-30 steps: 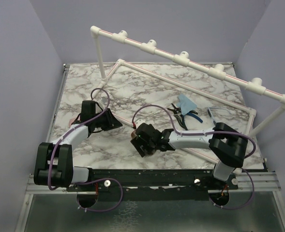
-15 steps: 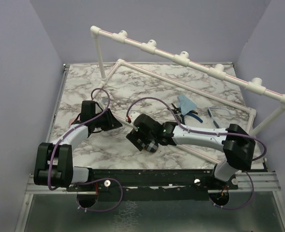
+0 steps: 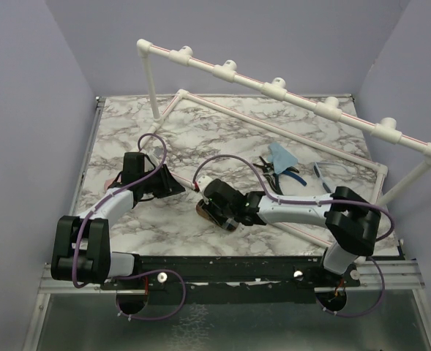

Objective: Organize the sunglasses
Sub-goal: Pick up the sunglasses case from the center of the board.

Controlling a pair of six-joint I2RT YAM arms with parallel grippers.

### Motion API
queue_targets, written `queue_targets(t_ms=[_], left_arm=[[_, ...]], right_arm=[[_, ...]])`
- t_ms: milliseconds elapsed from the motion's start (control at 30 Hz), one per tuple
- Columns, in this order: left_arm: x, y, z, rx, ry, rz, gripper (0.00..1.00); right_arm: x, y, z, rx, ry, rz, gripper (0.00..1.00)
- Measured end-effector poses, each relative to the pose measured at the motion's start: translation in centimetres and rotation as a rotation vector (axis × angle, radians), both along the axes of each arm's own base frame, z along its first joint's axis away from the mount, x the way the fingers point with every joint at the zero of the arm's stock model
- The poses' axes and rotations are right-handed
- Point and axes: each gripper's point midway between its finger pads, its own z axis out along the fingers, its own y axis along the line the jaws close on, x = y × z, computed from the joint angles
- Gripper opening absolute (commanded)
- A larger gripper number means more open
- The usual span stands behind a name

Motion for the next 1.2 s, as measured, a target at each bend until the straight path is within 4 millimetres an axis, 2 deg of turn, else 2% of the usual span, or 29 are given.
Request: queue_targets(t_ms=[33,167,267,333,367,400,433,600,667,700,833,933,1067,1133,1200], left_arm=[[0.0,0.0,0.0,0.0,-0.001,0.0,0.27],[0.0,0.0,0.0,0.001,-0.002,-0.002,0.27],[0.0,0.0,0.0,0.001,-0.002,-0.002,0.27],[0.0,0.0,0.0,0.001,-0.003,-0.002,0.27],[0.0,0.0,0.0,0.001,-0.002,-0.002,0.27],[0.0,0.0,0.0,0.001,-0.003,-0.002,0.27],[0.0,0.0,0.0,0.001,-0.003,-0.002,0.27],[0.0,0.0,0.0,0.002,-0.005,-0.004,0.31],[0.0,0.0,0.0,0.003,-0.007,-0.008,0.41],[0.0,0.0,0.0,0.005,-0.012,-0.012,0.51],[0.0,0.0,0.0,0.009,-0.022,-0.025,0.8],[-0.1,0.0,0.0,0.014,-0.031,-0.036,0.97],[0.0,0.0,0.1,0.021,-0.048,-0.046,0.99],[0.0,0.0,0.2,0.022,-0.054,-0.049,0.99],[0.0,0.0,0.2,0.023,-0.057,-0.051,0.99]], right_arm=[[-0.1,-0.1,-1.1,-0.005,0.016,-0.004,0.31],[-0.3,1.0,-0.9,0.057,0.043,-0.019,0.32],[-0.2,1.1,-0.8,0.062,0.055,-0.026,0.39],[-0.3,1.1,-0.6,0.052,0.063,-0.027,0.56],[-0.3,1.0,-0.4,0.044,0.065,-0.026,0.69],[-0.3,0.9,-0.2,0.038,0.065,-0.025,0.88],[-0.3,0.9,0.2,0.033,0.061,-0.021,0.98],[0.7,0.5,3.7,0.051,-0.022,-0.025,1.0],[1.4,0.3,4.6,0.046,-0.051,-0.04,1.0],[1.6,0.2,4.6,0.037,-0.056,-0.042,1.0],[1.4,-0.4,3.0,-0.016,-0.034,-0.038,1.0],[1.2,-0.9,1.1,-0.063,-0.01,-0.032,1.0],[0.9,-1.1,-1.3,-0.119,0.022,-0.011,0.99],[0.7,-1.2,-2.7,-0.147,0.04,0.0,0.94],[0.4,-1.4,-4.2,-0.178,0.067,0.01,0.84]])
